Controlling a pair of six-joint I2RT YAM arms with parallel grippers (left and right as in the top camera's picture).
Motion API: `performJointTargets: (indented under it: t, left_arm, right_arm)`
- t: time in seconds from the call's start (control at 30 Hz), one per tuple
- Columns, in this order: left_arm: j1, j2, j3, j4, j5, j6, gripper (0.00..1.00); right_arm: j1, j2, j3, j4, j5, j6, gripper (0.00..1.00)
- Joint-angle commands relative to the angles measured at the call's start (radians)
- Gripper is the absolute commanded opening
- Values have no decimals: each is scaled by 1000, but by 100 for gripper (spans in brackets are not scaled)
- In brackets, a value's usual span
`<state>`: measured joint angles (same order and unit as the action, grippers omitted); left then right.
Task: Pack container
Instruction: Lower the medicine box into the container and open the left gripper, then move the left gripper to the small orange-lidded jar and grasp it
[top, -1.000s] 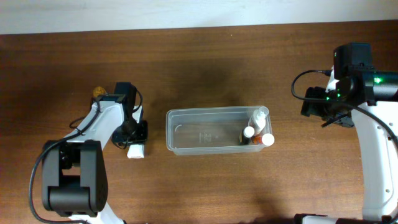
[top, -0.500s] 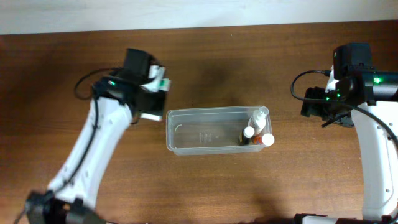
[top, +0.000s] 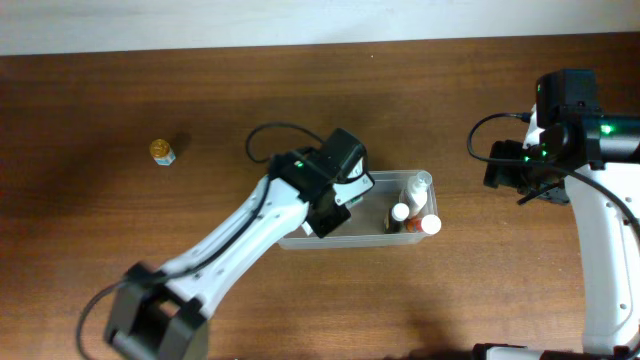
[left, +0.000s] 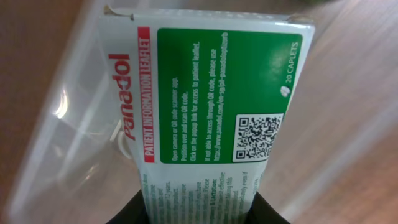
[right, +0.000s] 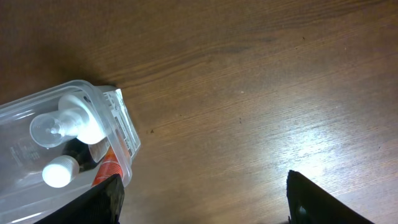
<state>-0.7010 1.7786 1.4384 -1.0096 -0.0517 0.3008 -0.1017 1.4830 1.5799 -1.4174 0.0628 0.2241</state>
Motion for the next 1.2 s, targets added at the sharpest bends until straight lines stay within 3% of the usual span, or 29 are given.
performJointTargets:
  t: [0.0,0.1,0.17,0.3,0.4,0.43,0.47,0.63,0.77,0.97,1.17]
  left_arm:
    - [4,92,-13,-1,-24,38,36]
    - [4,111,-13,5,-48,37,56]
    - [3,106,2,2,-84,29,63]
    - [3,67,58,-27,-107,1,67]
    - [11,-32,108,-54,-188,-88,69]
    - [19,-61,111,-54,-206,-104,76]
    - [33,-98,111,-51,-223,-122,99]
    - [184,-226,111,-50,-232,-219,100]
    - [397,-238,111,-36,-176,-303,99]
    - [705,-116,111,51,-39,-412,99]
    - [838,69,113,178,36,-442,99]
  right_arm:
    - [-3,1,-4,0,2,-10,75]
    - [-4,1,-4,0,2,-10,75]
    - [-4,1,-4,0,2,-10,75]
    - [-4,1,-4,0,2,-10,75]
    - [-4,1,-4,-1,2,-11,75]
    - [-4,1,-4,-1,2,-11,75]
    - [-4,1,-4,-1,2,-11,75]
    - [-3,1,-4,-1,2,-11,75]
    - [-3,1,-4,-1,2,-10,75]
    - [-3,1,-7,-1,1,-10,75]
    - [-3,1,-32,5,1,-10,75]
